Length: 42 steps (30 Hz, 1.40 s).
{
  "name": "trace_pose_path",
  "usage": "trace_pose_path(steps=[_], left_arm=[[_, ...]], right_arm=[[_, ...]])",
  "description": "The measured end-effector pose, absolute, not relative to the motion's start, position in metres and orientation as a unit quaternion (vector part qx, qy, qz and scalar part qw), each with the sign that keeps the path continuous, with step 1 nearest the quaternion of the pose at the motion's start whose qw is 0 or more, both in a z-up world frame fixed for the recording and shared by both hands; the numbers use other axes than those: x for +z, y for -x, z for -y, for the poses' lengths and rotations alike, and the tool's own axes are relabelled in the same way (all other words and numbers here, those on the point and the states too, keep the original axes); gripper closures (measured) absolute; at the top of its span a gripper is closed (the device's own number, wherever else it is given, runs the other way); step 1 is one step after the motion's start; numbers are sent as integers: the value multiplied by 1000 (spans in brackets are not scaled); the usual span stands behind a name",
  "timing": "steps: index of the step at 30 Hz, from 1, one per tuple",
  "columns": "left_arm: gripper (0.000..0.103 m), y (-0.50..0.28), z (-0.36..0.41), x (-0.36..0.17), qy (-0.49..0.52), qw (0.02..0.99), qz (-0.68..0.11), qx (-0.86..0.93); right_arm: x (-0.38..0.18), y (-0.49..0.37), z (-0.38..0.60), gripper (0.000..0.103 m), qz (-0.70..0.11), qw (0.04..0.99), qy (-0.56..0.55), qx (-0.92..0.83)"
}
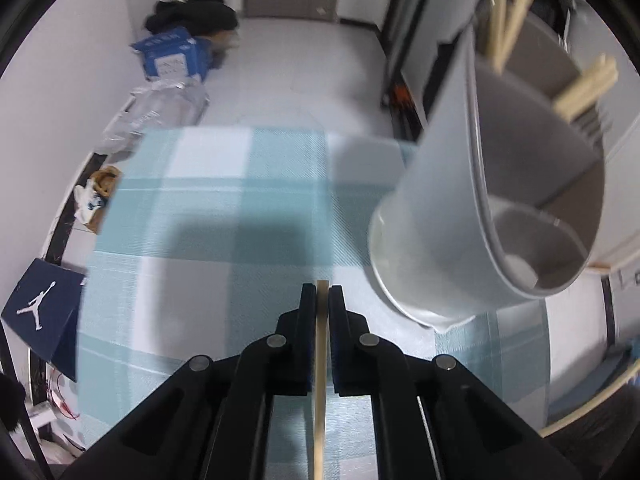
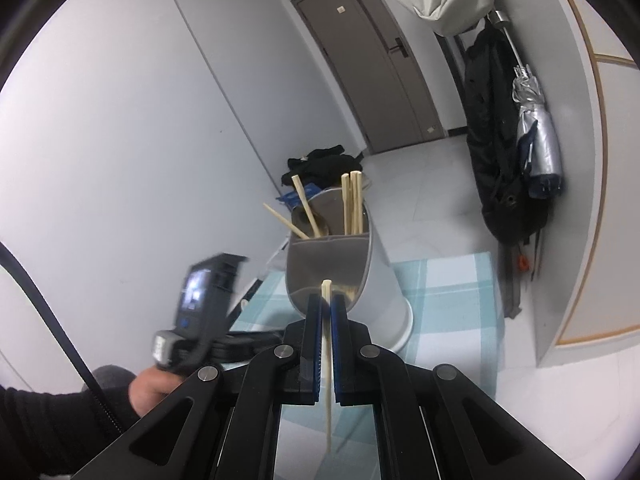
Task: Organize utensils
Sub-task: 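Carry both chopsticks up to the white holder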
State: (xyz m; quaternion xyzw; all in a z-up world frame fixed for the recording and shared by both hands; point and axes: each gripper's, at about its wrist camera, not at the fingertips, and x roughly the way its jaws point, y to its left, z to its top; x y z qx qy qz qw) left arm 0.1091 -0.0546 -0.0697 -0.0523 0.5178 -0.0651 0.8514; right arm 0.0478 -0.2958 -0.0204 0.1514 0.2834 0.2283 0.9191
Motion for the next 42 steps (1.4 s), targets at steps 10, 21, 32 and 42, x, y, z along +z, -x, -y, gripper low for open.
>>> trace_pose_path(steps=[10,21,32,42], left_arm=[[100,-100,36,-31,115,885,-447,-63],[100,-76,28,-8,90,909,-395,-99],[101,-65,26,4,95,909,-387,-126],[101,-55,40,33,84,920,-356,-143]], right_arm=[[-21,-43,281,99,-281,924,-127,224],[-23,-41,264,99,-276,931,-103,215],[-13,-25,253,99,-255,941,-90,204],[7,-16,254,100,-240,946,-92,198]])
